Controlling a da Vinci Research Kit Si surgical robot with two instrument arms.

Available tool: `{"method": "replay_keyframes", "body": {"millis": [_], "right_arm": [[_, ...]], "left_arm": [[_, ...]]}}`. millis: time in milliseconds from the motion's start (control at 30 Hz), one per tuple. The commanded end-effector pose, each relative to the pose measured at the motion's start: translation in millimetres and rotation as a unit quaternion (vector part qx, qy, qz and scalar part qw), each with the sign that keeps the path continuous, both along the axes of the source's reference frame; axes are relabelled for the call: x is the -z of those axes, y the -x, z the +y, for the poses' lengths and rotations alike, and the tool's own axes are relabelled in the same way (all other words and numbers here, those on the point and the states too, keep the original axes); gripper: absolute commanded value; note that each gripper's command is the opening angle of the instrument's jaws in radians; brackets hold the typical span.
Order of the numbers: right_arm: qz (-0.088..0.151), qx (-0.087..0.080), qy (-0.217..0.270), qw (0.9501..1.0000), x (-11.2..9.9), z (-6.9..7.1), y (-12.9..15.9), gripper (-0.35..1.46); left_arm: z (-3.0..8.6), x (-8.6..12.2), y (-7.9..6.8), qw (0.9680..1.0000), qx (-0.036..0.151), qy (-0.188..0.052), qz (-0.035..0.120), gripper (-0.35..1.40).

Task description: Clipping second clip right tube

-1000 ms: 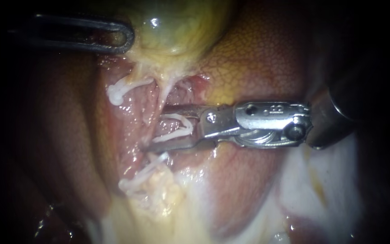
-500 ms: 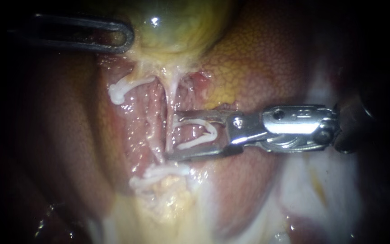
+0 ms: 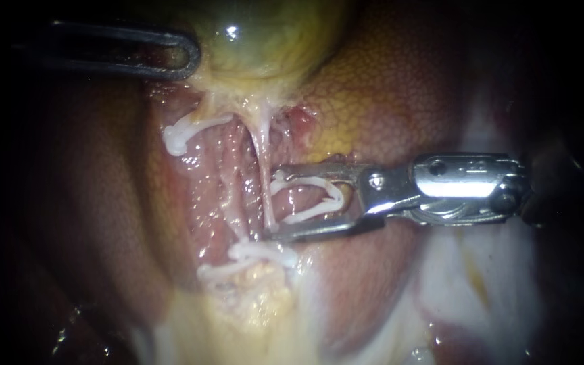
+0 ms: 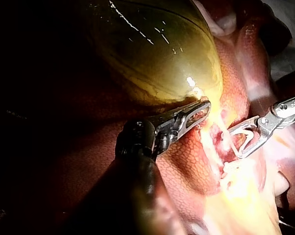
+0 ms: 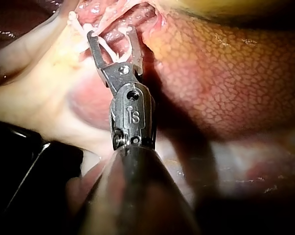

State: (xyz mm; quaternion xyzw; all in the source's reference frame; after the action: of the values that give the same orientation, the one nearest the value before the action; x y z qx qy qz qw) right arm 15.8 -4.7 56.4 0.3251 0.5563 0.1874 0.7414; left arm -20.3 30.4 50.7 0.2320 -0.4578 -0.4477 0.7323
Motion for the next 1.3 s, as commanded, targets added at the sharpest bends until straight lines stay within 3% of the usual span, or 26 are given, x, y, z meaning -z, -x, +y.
{"method": "replay_keyframes", "body": {"millis": [33,200,467,700,933,1100,1300], "right_arm": [[-0.001,0.002,-0.012,0.9999,0.0,0.0,0.0,0.50],[0.013,0.008,-0.060,0.9981,-0.5,-0.2,-0.5,0.49],[0.058,0.009,-0.134,0.9893,-1.9,-0.5,-1.9,0.48],[0.094,0.012,-0.151,0.9840,-3.0,-1.1,-3.2,0.48],[0.149,0.005,-0.176,0.9731,-3.3,-1.3,-3.6,0.45],[0.176,0.009,-0.183,0.9673,-2.9,-1.4,-3.4,0.45],[0.175,-0.006,-0.187,0.9666,-1.4,-1.5,-3.3,0.43]], "left_arm": [[0.0,0.0,0.0,1.0000,0.000,0.000,0.000,-0.35],[0.0,0.0,0.0,1.0000,0.000,0.000,0.000,-0.35],[0.0,0.0,0.1,1.0000,0.000,0.000,0.000,-0.35],[0.0,0.0,0.1,1.0000,0.000,0.000,0.000,-0.35],[0.0,0.0,0.2,1.0000,0.000,0.000,0.000,-0.35],[0.0,0.0,0.2,1.0000,0.001,0.000,0.000,-0.35],[0.0,0.0,0.2,1.0000,0.001,0.000,0.000,-0.35]]}}
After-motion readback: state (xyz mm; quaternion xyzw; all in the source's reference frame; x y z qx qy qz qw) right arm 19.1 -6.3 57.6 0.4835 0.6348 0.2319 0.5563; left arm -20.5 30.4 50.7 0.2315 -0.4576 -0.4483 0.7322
